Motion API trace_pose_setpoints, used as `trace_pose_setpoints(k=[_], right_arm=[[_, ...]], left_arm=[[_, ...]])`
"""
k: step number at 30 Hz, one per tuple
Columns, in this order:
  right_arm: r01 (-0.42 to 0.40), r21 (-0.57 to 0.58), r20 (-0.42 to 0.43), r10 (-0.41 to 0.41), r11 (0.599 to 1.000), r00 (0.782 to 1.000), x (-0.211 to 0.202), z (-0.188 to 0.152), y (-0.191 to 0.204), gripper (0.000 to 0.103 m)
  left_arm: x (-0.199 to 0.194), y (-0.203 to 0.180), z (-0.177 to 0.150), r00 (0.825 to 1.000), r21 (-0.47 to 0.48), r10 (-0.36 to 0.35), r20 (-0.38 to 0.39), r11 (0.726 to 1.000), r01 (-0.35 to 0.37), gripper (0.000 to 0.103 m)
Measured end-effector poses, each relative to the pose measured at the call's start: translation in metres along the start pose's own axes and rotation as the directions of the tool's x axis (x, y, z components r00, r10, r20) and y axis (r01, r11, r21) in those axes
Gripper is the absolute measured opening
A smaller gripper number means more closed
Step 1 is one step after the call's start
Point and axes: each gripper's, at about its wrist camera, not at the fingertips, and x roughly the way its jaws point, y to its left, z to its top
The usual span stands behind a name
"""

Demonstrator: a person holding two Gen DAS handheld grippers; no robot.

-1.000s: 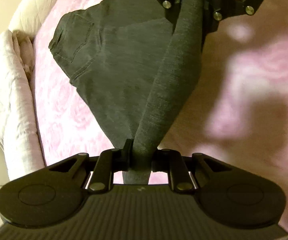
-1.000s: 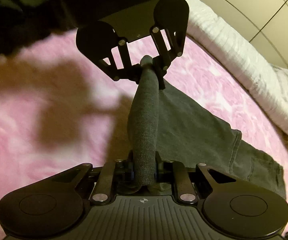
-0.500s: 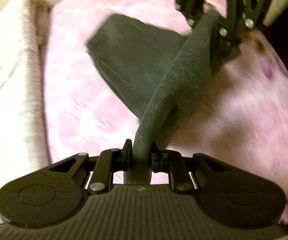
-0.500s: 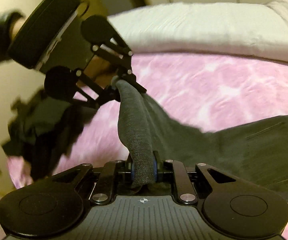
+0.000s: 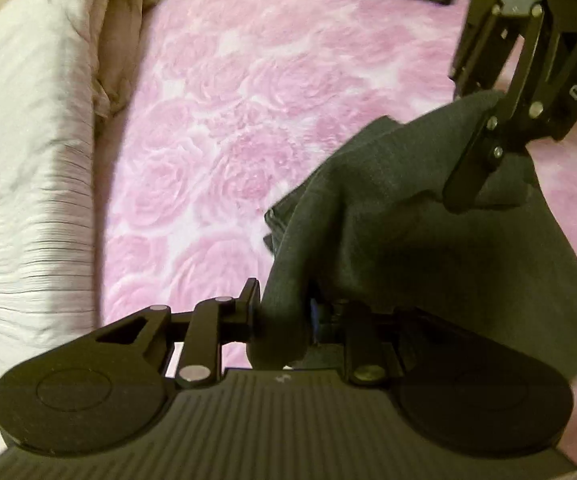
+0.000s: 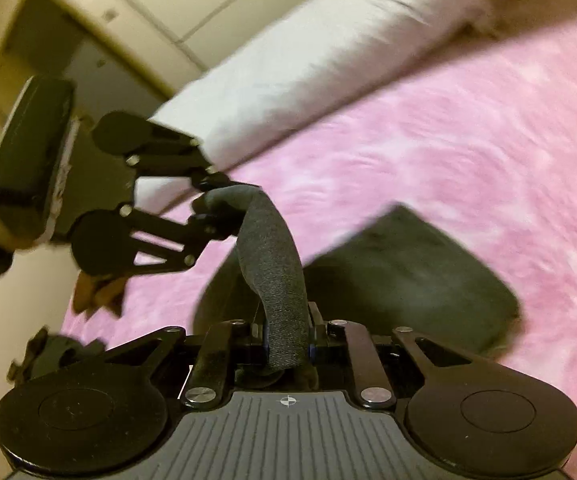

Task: Fold clothes

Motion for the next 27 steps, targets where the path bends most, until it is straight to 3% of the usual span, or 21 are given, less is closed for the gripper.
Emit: trace_pose_setpoints(k=[5,8,14,18,24,27], right_arm=[[-0.039,0.181,-0.057,0.05,0.983,0.997,0.04,-0.007,-0.086,0.017],[-0.074,0.242,-0.048,0.088,0.968,0.995,0.036,-0.006,-0.099,0.018],[-0.035,0.259,-0.011,0.039,0.965,0.999,0.019,-0.002,-0.1,0.021],[-0.004,0.278,-0.001,0.005,0.96,1.0,0.016,-0.004,-0.103,0.021],[0.04,0.321,0.09,-0.072,0.946,0.993,-0.017,-0.027,-0.078,0.051],[0.055,0.321,0.104,-0.092,0.946,0.99,-0.016,-0.038,-0.067,0.054]], left_arm=[[0.047,0.009,-0.001,0.999,-0.166,-0.032,-0.005,0.986,0.03,0.034],[0.053,0.017,-0.005,0.998,-0.204,-0.068,0.003,0.977,0.067,0.033],[0.063,0.036,0.01,0.997,-0.268,-0.081,0.001,0.96,0.078,0.033],[0.078,0.035,0.019,0.998,-0.258,-0.064,-0.018,0.964,0.057,0.033],[0.052,0.033,0.0,1.0,-0.279,-0.025,0.014,0.96,0.028,0.033],[0.029,0.023,-0.014,0.998,-0.311,-0.025,0.058,0.95,0.042,0.03]])
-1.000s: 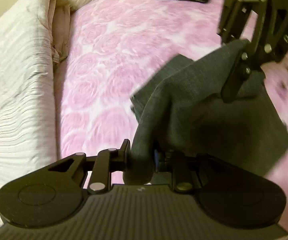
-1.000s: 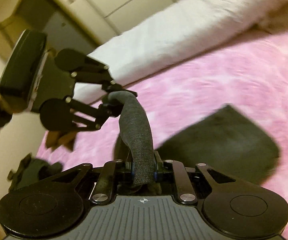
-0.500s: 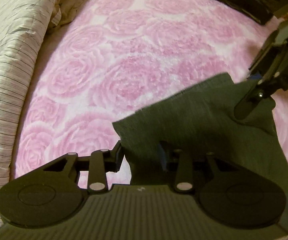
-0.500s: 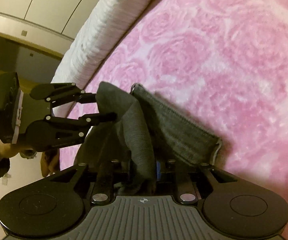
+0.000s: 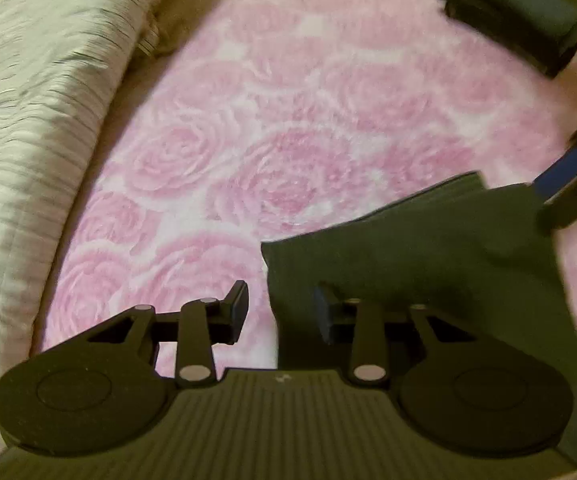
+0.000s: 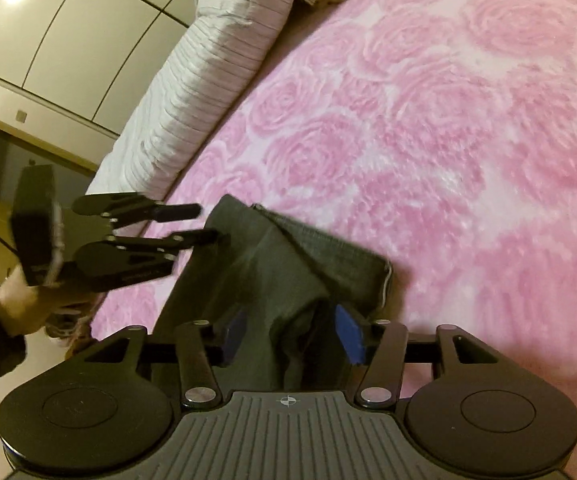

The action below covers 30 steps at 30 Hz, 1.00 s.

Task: Fold clothes

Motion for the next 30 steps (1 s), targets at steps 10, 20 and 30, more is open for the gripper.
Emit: trace_pose_setpoints(k=[10,20,30], right_arm=[[0.071,0.003,-0.015,-0.071,0.997,0.997,0.037,0.014,-0.033,0.01],[0.085,0.038,0.015,-0.086,0.996,0.996,0.021,0.01,-0.033,0.015],[0.194,-0.083,-0.024,-0.197,0.977,0.98,-0.001,-0.095,0.06,0.06]], left_arm=[[0.044,-0.028,-0.018,1.0,0.031,-0.012,-0.029,0.999,0.012,0.034],[-0.003,-0.01,-0.05,0.999,-0.021,0.043,-0.029,0.999,-0.044,0.035],[-0.08,-0.061,-0.192,0.995,0.417,0.092,0.045,0.903,-0.103,0.055]])
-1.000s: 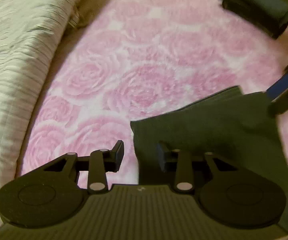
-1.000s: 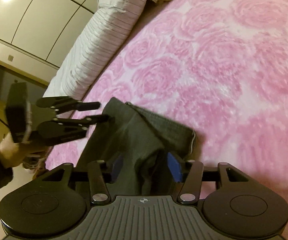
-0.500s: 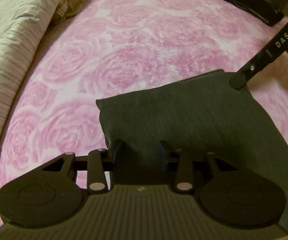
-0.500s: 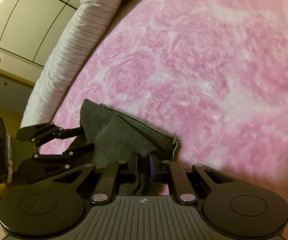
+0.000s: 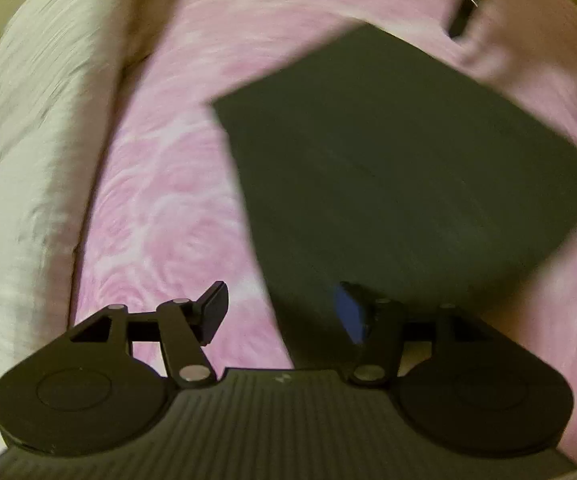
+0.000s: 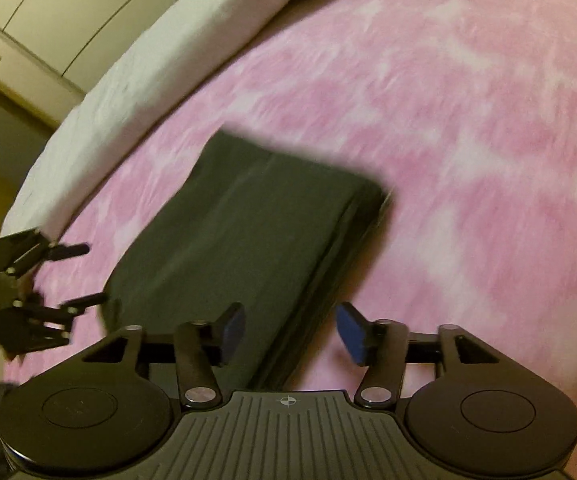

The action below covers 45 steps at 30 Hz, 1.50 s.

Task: Fold clothes

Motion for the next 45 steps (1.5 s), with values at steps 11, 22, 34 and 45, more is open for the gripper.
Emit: trace_pose_setpoints(k=[11,22,34,45], right_arm=[[0.253,-0.354,0.144,-0.215,0.9,0.966,0.005,-0.175,0.13,0.07],[0.531,-0.815,0.393,-0.452,0.231,0.801,0.123,-0.243,0.189,0.072],[0.483,-0.828,0.377,-0.356,0.284,0.855,0.077,-0.192,0.154,0.01],[0.456,-0.884,0.341,-0.524,0.103,0.78,-0.031,-0.169,0.019,0.027]], left_arm=[[0.014,-0.091,-0.063,0.954,0.572,0.156,0.256,0.771,-0.279,0.059],[0.038,-0.093,-0.079,0.946,0.626,0.196,0.259,0.712,-0.319,0.078],[0.014,-0.085,-0.016,0.992,0.472,0.102,0.071,0.873,-0.123,0.033],[-0.019,-0.178,0.153,0.976,0.119,-0.219,-0.007,0.969,0.218,0.046]])
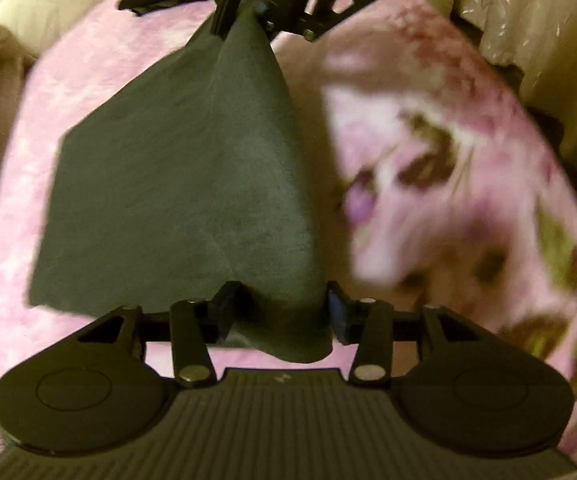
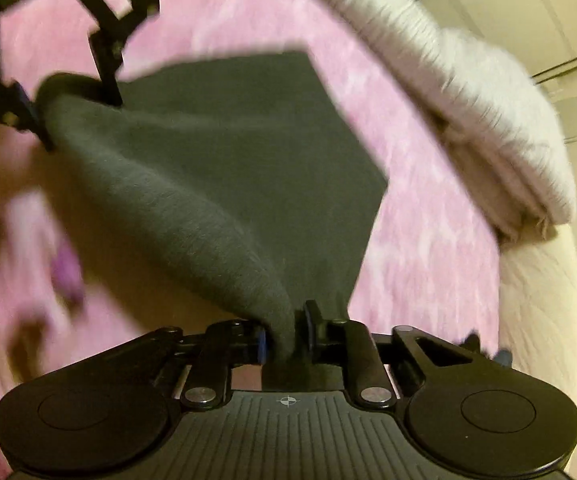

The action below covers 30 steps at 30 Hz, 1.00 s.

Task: Fold clothes

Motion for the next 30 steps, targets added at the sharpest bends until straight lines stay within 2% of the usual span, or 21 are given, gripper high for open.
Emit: trace_pose_setpoints(k=[3,5,6,7,8,9,10,11,12,13,15,16,17,19,20,21,22,23,25,27,30], right_arm=[[-0.027,0.103,-0.027,0.03,0.994,0.999,-0.004,-0.026,-0.004,0.036],[-0.031,0.261,-0.059,0.048,0.965,0.997,-0.01,-0.038,-0.008,0.037],[-0.037,0.359,-0.071,0.066,0.933,0.995,-0.013,-0.044,-0.011,0.038],[-0.045,0.469,-0.072,0.089,0.882,0.993,-0.016,-0.049,-0.016,0.038],[-0.063,0.59,-0.054,0.117,0.805,0.992,-0.017,-0.056,-0.022,0.039],[-0.091,0.714,-0.017,0.147,0.695,0.989,-0.018,-0.065,-0.029,0.041],[-0.118,0.817,0.025,0.169,0.565,0.985,-0.018,-0.075,-0.036,0.045],[-0.143,0.897,0.07,0.185,0.419,0.98,-0.019,-0.084,-0.043,0.048],[-0.17,0.949,0.121,0.191,0.266,0.974,-0.015,-0.093,-0.049,0.057],[-0.2,0.973,0.177,0.188,0.113,0.966,-0.008,-0.102,-0.052,0.064],[-0.252,0.947,0.284,0.156,-0.198,0.946,0.007,-0.119,-0.058,0.068],[-0.267,0.91,0.322,0.134,-0.319,0.937,0.017,-0.126,-0.062,0.068],[-0.272,0.881,0.34,0.119,-0.386,0.933,0.028,-0.131,-0.065,0.069],[-0.275,0.834,0.362,0.097,-0.478,0.927,0.045,-0.141,-0.064,0.069],[-0.276,0.807,0.371,0.085,-0.522,0.925,0.053,-0.146,-0.063,0.068],[-0.28,0.783,0.386,0.08,-0.556,0.919,0.061,-0.149,-0.063,0.061],[-0.288,0.762,0.407,0.083,-0.58,0.91,0.069,-0.152,-0.064,0.036],[-0.291,0.763,0.416,0.093,-0.577,0.905,0.075,-0.152,-0.07,0.033],[-0.292,0.808,0.408,0.129,-0.512,0.904,0.081,-0.149,-0.091,0.017],[-0.298,0.843,0.401,0.152,-0.447,0.903,0.085,-0.147,-0.115,0.014],[-0.332,0.873,0.399,0.131,-0.357,0.908,0.087,-0.151,-0.161,0.013]], left_arm=[[-0.01,0.01,-0.005,0.998,0.026,-0.064,0.004,0.998,0.064,0.047],[-0.021,0.033,-0.017,0.991,-0.013,-0.131,0.028,0.991,0.131,0.047],[-0.029,0.047,-0.025,0.988,-0.042,-0.148,0.052,0.988,0.15,0.047],[-0.037,0.061,-0.033,0.984,-0.074,-0.158,0.08,0.984,0.164,0.047],[-0.044,0.076,-0.041,0.985,-0.103,-0.138,0.099,0.984,0.148,0.049],[-0.049,0.092,-0.049,0.988,-0.131,-0.106,0.115,0.984,0.12,0.051],[-0.051,0.11,-0.057,0.991,-0.166,-0.064,0.12,0.983,0.084,0.055],[-0.047,0.13,-0.06,0.993,-0.2,-0.03,0.115,0.978,0.053,0.058],[-0.04,0.15,-0.06,0.994,-0.234,0.0,0.106,0.972,0.025,0.059],[-0.033,0.17,-0.061,0.995,-0.267,0.03,0.096,0.964,-0.003,0.06],[-0.01,0.21,-0.062,0.994,-0.326,0.07,0.08,0.945,-0.041,0.06],[0.003,0.227,-0.062,0.994,-0.35,0.077,0.074,0.935,-0.047,0.06],[0.017,0.241,-0.062,0.995,-0.37,0.068,0.066,0.928,-0.039,0.06],[0.044,0.263,-0.062,0.999,-0.4,0.034,0.042,0.916,-0.014,0.06],[0.058,0.271,-0.062,1.0,-0.409,0.011,0.025,0.913,0.0,0.063],[0.067,0.277,-0.063,1.0,-0.432,-0.019,0.018,0.902,0.025,0.063],[0.074,0.282,-0.064,0.999,-0.46,-0.051,0.018,0.886,0.053,0.063],[0.081,0.286,-0.065,0.996,-0.488,-0.083,0.018,0.869,0.081,0.061],[0.083,0.288,-0.07,0.992,-0.55,-0.123,0.031,0.827,0.12,0.053],[0.078,0.283,-0.074,0.989,-0.587,-0.137,0.046,0.798,0.138,0.053],[0.067,0.268,-0.077,0.986,-0.627,-0.147,0.078,0.761,0.163,0.053]])
